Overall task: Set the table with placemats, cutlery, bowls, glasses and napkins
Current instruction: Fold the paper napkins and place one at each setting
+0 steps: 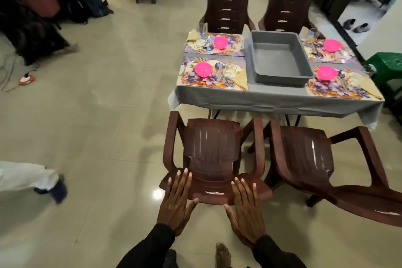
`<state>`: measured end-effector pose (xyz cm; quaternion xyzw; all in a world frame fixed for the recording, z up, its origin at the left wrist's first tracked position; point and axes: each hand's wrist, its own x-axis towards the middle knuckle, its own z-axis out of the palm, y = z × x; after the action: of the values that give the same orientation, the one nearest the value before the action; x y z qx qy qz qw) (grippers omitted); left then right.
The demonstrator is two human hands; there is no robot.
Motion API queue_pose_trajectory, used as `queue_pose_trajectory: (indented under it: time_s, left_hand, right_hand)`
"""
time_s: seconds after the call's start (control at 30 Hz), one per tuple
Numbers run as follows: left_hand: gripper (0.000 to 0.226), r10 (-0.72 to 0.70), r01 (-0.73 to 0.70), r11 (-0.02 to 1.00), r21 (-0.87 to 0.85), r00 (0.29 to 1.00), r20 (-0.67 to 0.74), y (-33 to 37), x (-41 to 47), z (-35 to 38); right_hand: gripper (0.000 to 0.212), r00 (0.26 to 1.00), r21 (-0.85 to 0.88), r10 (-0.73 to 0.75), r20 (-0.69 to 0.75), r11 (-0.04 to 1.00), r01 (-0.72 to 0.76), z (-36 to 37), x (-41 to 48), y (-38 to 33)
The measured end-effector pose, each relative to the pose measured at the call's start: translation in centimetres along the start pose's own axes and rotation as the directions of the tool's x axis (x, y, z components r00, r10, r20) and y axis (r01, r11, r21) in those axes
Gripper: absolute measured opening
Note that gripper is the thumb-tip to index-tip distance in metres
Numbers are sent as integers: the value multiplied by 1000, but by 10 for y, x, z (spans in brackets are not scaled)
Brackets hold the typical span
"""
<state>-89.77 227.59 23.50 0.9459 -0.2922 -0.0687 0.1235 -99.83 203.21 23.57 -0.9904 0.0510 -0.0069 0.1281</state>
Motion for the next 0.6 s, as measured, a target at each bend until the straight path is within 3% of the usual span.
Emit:
queue_pose_trajectory:
  time_s: [0.23, 0.4, 0.6]
  left_hand:
    - [71, 46, -47, 999, -16, 995, -87, -120, 44, -59]
    - [72, 82, -82, 997, 3, 993, -87, -223, 67, -99]
    - [67, 158, -160, 987, -16, 985, -63, -316, 98, -142]
  right_hand:
    - [64, 996, 32, 62, -63, 998, -60, 15, 114, -113]
    - [68, 987, -8, 161, -14, 987, -161, 20, 188, -194]
    - [72, 966, -38, 254, -54, 966, -256, 12, 269, -259]
